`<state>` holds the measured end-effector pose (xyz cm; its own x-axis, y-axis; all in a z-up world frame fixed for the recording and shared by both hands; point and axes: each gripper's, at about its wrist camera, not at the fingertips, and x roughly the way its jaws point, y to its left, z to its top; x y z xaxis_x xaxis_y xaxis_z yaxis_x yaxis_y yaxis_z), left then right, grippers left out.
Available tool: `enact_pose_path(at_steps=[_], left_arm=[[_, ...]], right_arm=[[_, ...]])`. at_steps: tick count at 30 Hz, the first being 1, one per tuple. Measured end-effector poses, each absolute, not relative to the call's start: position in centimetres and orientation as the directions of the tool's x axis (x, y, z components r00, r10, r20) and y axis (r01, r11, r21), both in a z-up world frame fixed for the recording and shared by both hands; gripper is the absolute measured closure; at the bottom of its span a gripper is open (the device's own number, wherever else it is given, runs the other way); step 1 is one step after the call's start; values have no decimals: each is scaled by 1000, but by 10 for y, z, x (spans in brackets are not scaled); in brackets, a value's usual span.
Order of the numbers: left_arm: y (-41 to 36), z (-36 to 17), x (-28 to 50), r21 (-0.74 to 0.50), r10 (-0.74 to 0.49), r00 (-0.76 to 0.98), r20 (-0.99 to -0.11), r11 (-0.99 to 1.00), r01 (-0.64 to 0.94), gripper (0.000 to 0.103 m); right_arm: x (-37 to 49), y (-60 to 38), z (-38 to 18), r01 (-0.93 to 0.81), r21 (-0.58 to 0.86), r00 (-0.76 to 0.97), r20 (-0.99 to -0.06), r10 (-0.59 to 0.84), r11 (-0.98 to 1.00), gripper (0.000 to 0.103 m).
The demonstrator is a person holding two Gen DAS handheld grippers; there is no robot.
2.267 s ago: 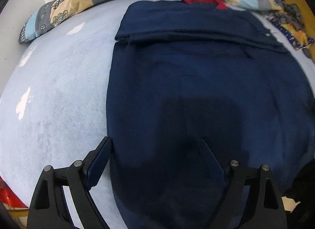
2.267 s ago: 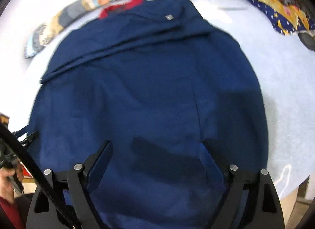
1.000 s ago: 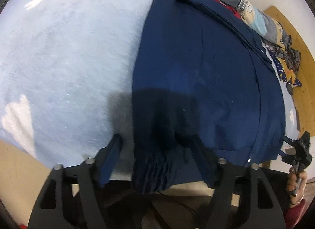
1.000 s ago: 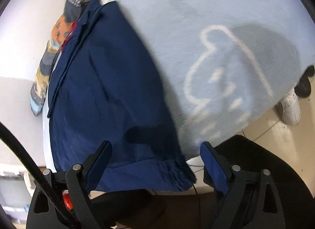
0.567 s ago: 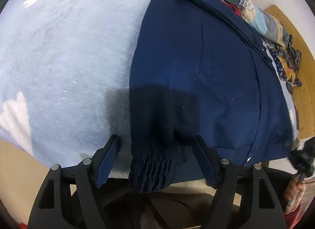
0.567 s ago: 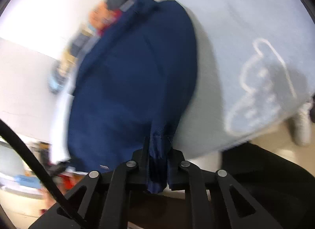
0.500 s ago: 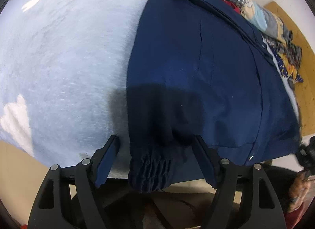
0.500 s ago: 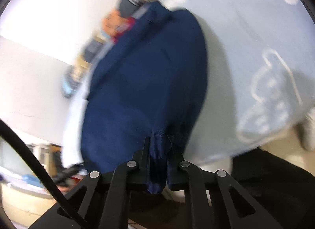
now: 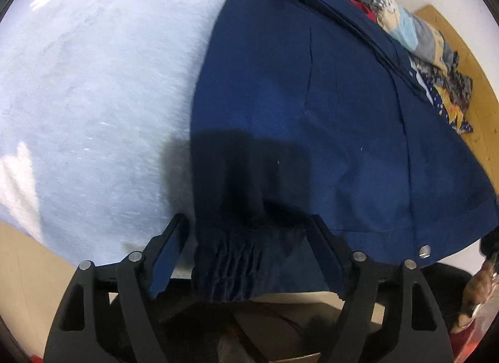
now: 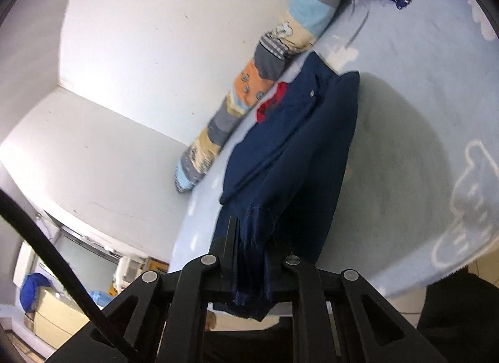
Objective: Fold large clothes
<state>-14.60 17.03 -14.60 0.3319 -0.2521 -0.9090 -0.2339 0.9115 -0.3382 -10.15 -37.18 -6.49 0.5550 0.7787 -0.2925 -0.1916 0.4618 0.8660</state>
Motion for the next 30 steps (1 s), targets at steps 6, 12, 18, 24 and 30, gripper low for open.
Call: enact_pose_path(at_steps=[6, 12, 18, 24, 30], left_arm=[[156, -138, -144, -265, -187, 355, -916, 946, -185, 78], [154, -101, -158, -348, -246, 500, -830, 930, -121, 83], [166, -54, -153, -451, -289, 650, -703, 888, -93, 83], [172, -12, -119, -481, -276, 733, -621, 873, -80, 83], [188, 28, -70, -510, -258, 783, -566, 855, -88, 83]], right_arm=[[-100, -365, -66, -196, 855, 541, -315, 780, 481, 90], [-101, -367, -61, -212, 845, 545, -314, 777, 490, 90], [-96, -369, -41, -258, 826, 550, -300, 779, 501, 90], [-74, -368, -13, -300, 795, 568, -295, 769, 527, 90], [-29, -366, 16, -311, 767, 604, -296, 740, 561, 90]])
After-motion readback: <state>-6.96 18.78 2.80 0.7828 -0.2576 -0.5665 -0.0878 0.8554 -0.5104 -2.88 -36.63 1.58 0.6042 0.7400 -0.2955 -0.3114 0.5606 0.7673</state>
